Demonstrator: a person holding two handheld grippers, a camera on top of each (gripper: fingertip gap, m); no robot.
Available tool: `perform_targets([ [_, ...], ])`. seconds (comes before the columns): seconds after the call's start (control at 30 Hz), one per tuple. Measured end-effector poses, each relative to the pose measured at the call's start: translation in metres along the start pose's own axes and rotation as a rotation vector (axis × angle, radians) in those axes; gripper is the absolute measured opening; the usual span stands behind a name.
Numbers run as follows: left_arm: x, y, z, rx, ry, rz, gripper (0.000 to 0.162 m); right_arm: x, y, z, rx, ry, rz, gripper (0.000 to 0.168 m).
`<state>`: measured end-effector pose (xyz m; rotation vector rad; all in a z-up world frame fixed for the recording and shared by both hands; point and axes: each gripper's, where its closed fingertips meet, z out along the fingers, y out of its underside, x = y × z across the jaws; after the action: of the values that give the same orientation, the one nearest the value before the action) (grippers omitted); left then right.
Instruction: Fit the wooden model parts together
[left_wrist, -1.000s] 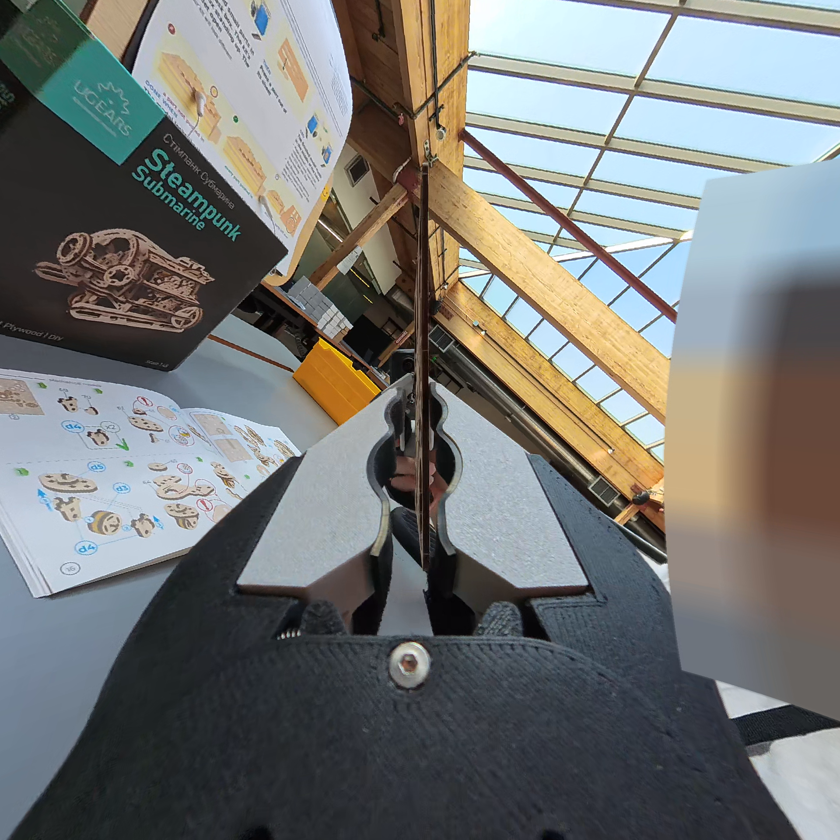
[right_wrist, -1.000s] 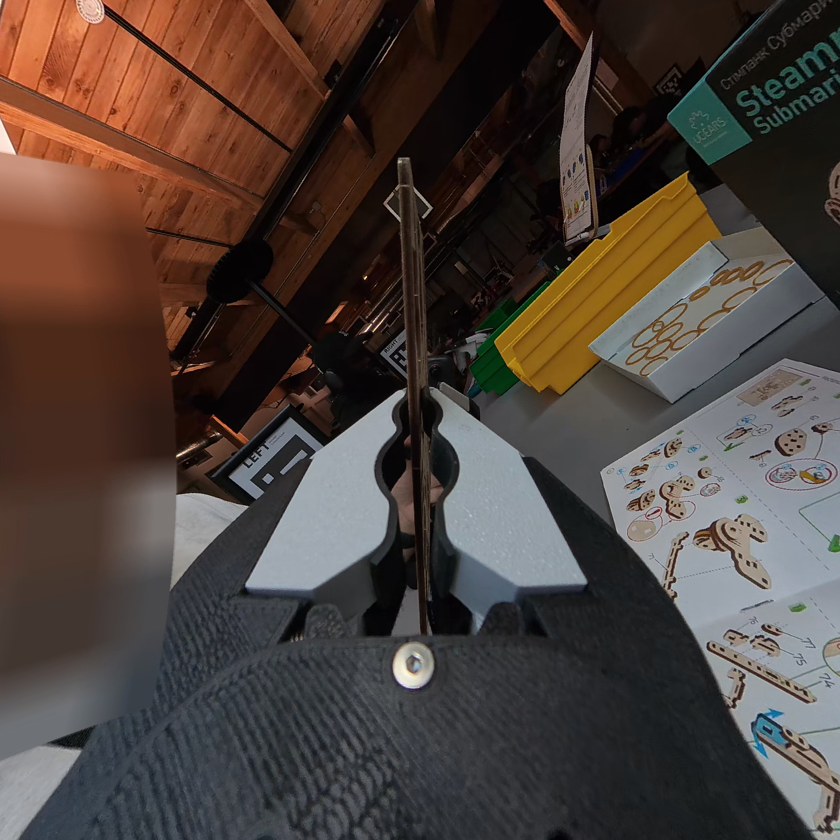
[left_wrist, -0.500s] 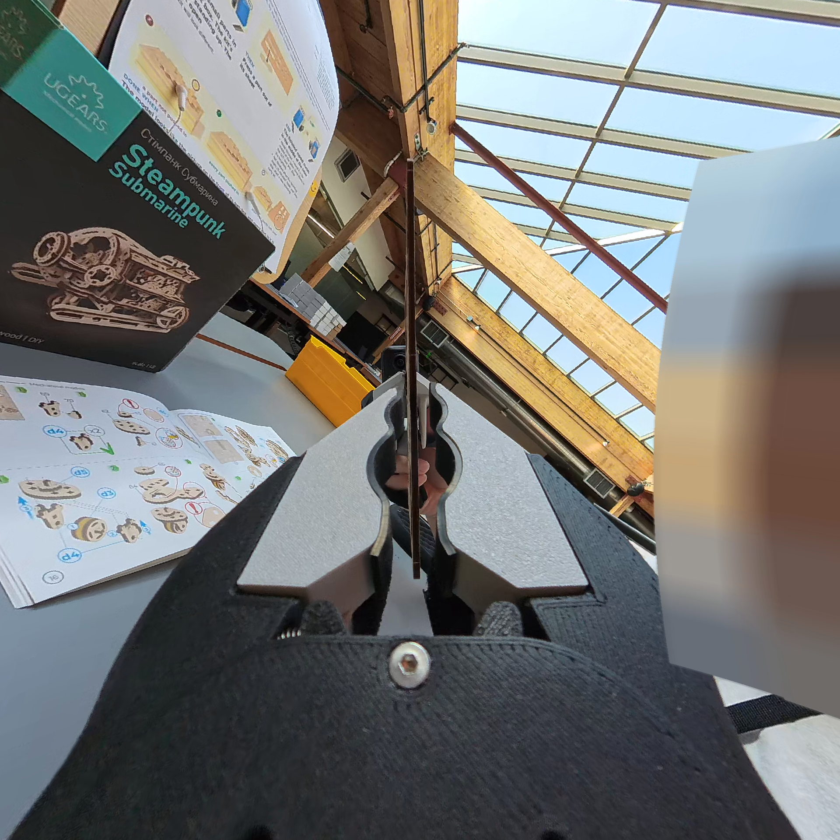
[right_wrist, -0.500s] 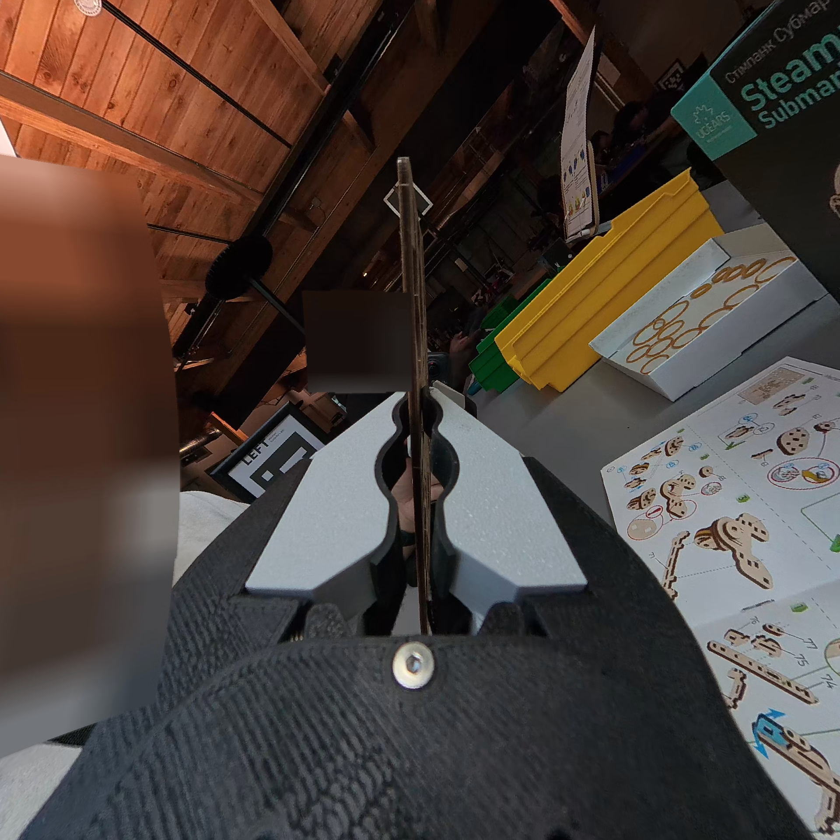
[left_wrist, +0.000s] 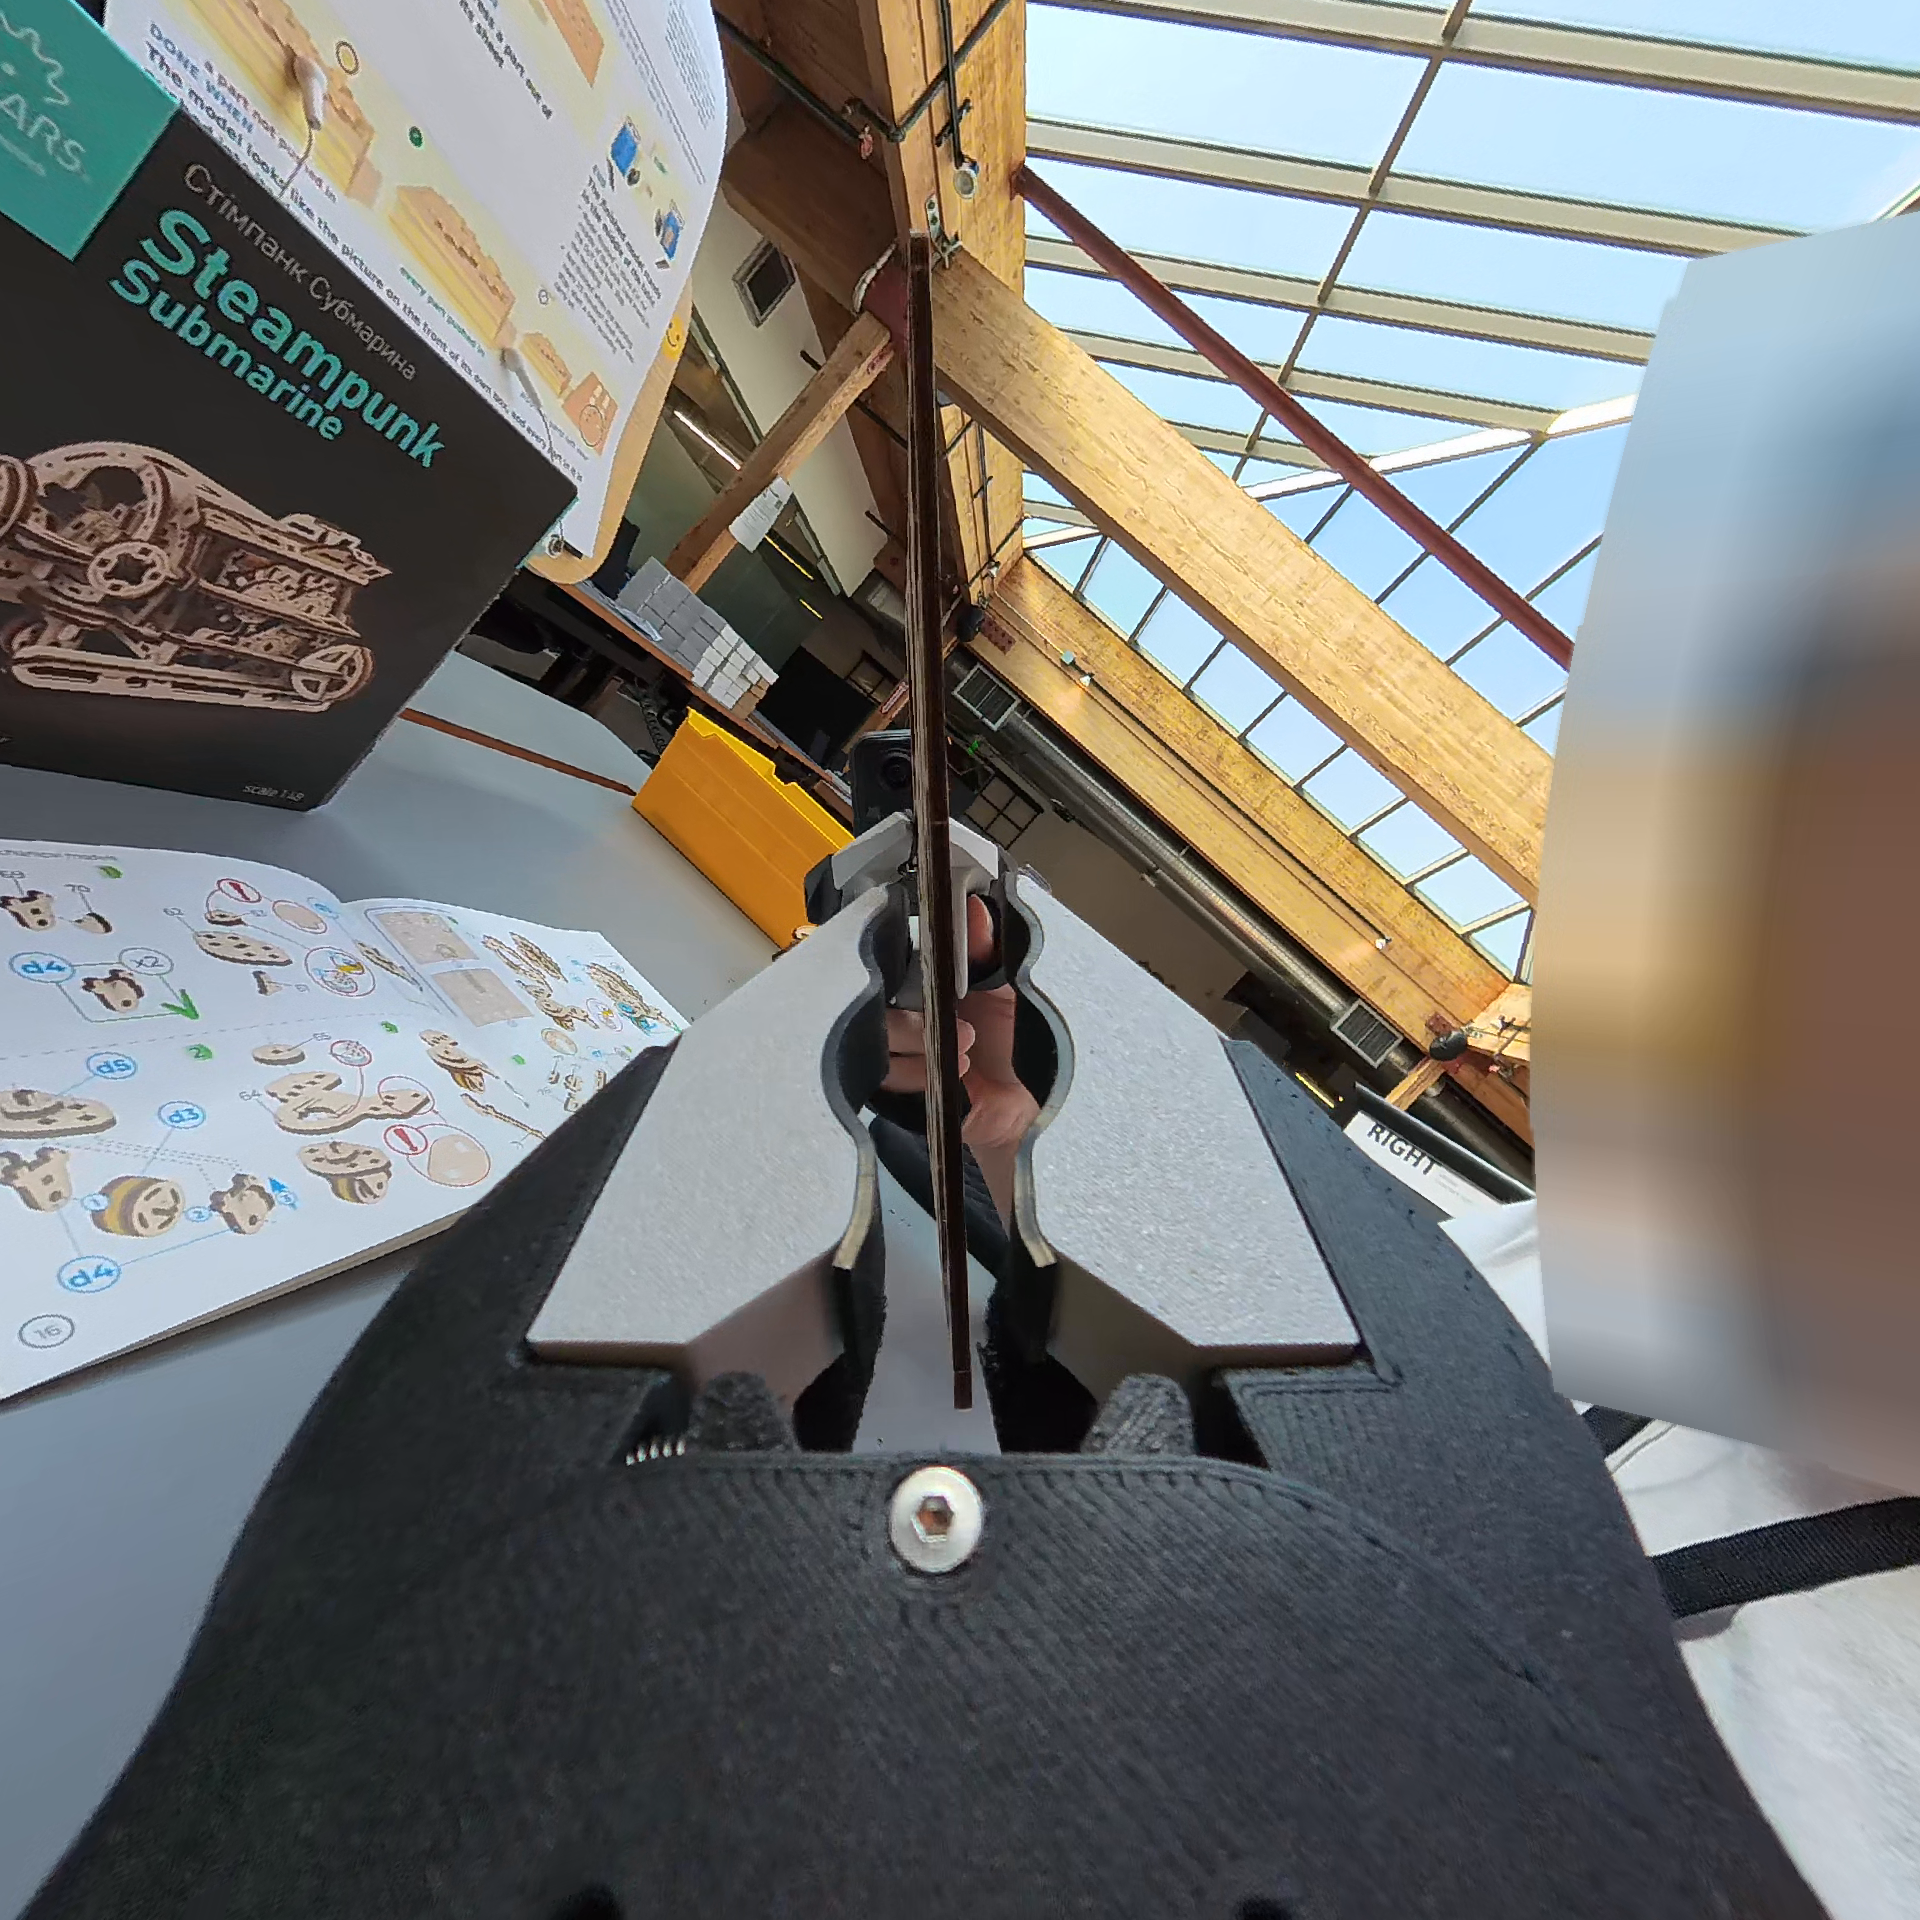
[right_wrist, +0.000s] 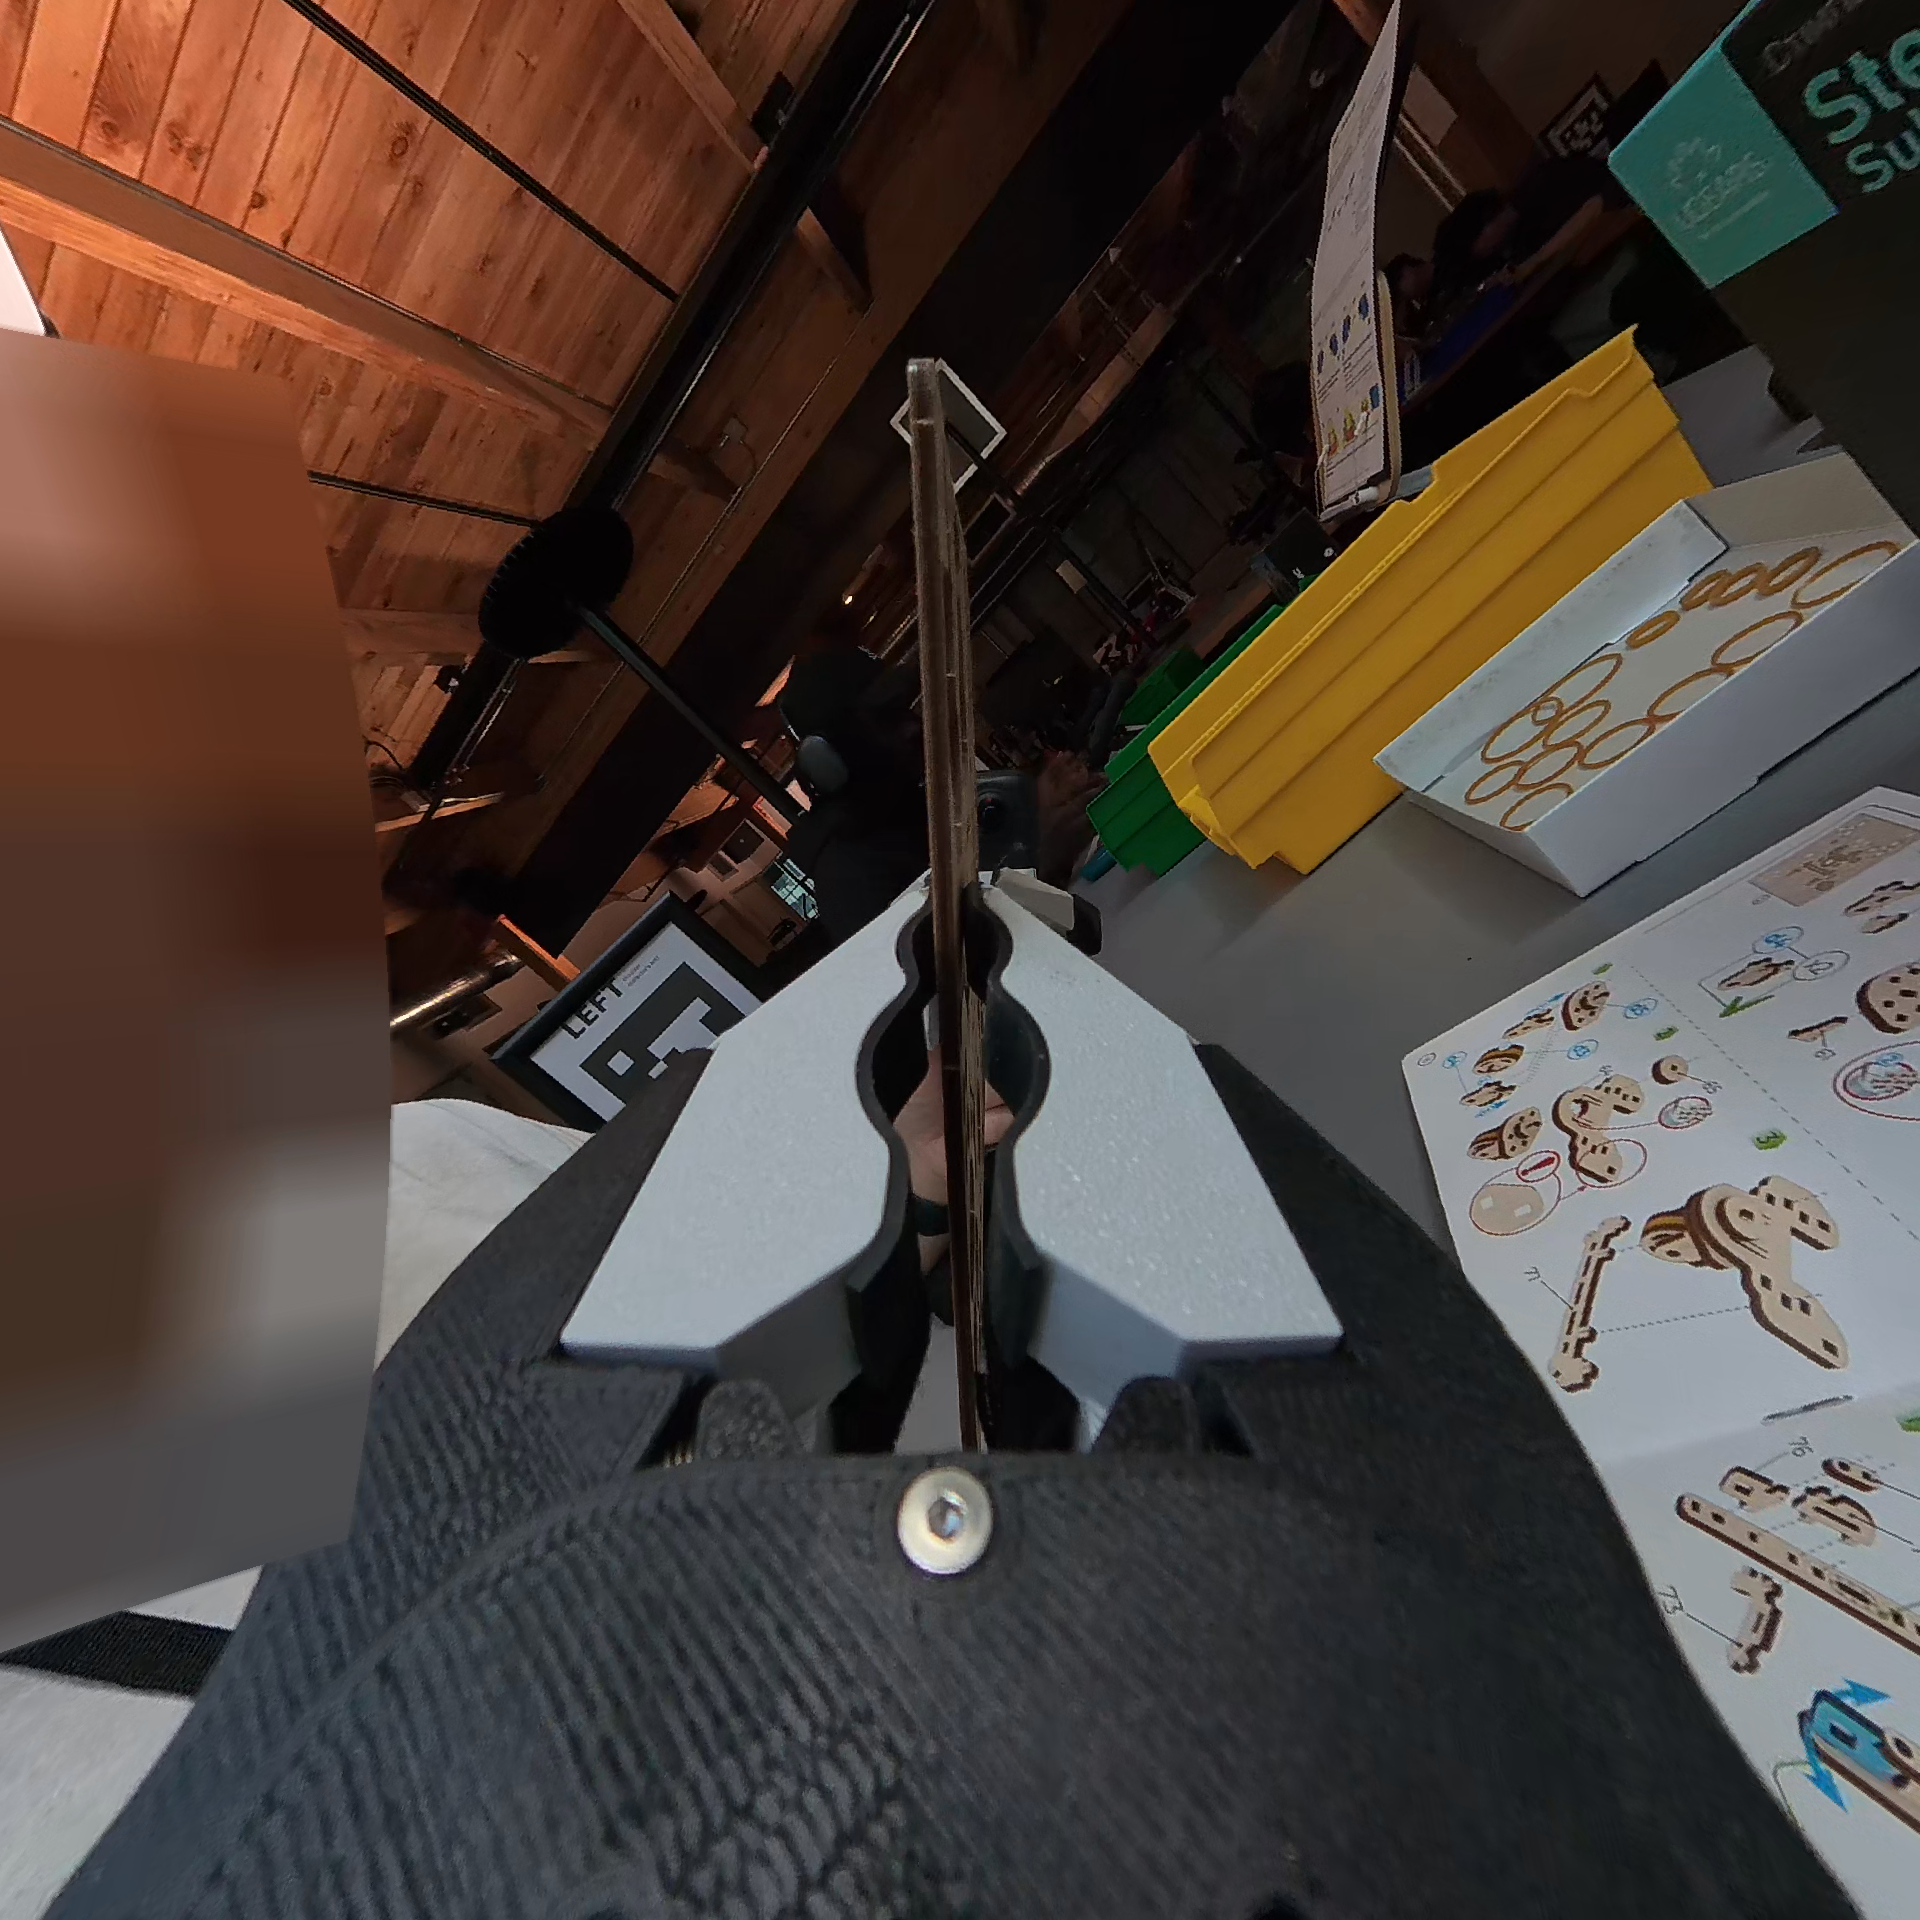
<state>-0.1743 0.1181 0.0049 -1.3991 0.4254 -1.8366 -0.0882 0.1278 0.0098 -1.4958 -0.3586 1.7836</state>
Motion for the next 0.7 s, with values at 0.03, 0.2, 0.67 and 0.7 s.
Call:
perform_targets([
  [0.03,0.000,0.001,0.000,-0.003,-0.003,0.005,0.015,0.000,0.001,0.001,-0.003,-0.003,0.003,0.002],
  [0.2,0.001,0.001,0.000,-0.007,0.005,0.007,0.010,0.000,0.008,0.007,-0.022,-0.010,0.008,0.002],
  [0.67,-0.003,0.002,-0.002,-0.018,-0.036,0.027,0.000,0.000,0.011,0.011,-0.018,-0.026,0.012,0.003],
  [0.7,-0.004,0.000,-0.003,-0.012,-0.042,0.033,0.000,-0.001,0.011,0.011,-0.017,-0.033,0.017,0.003],
])
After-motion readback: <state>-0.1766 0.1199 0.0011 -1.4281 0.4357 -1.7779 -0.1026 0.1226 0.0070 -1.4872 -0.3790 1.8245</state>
